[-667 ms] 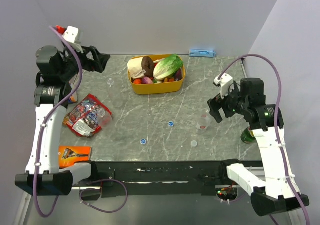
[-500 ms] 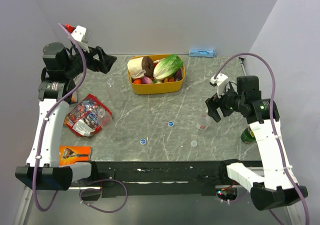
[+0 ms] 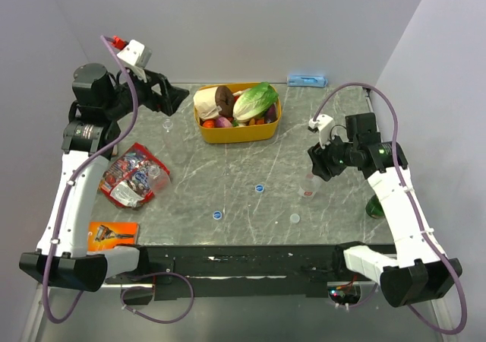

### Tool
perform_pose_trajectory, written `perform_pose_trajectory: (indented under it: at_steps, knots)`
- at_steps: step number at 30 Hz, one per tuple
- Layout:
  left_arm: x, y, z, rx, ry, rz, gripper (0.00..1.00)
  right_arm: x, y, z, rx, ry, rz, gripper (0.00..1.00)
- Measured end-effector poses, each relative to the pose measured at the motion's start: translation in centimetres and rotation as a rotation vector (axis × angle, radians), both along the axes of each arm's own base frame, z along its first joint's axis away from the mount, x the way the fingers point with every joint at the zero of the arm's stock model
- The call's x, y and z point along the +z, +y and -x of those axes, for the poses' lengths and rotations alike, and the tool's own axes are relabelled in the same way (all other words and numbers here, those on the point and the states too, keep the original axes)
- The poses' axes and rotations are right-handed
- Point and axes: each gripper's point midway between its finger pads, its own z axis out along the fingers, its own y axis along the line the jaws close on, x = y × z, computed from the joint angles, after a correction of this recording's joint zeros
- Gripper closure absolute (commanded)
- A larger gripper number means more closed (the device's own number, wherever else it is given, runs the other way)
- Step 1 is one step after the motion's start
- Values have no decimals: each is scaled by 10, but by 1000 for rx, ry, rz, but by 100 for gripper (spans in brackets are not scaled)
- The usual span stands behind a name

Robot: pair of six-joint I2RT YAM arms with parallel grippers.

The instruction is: Screw on the bottle caps

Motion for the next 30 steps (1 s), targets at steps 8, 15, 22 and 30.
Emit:
perform_pose_trajectory:
  at_steps: [8,15,22,30]
  knots:
    - [0,-48,16,-142,-38,-55,4,2,7,-5,19,-28,-4,100]
    - [-44,-135,47,-385,-18,-107,4,45,16,-11,14,-50,-64,100]
    - [-142,-198,101,-613,7,-186,4,139,43,-26,60,-209,-233,100]
    - [-142,-242,112,-644,-133,-184,4,149,70,-6,186,-144,-334,100]
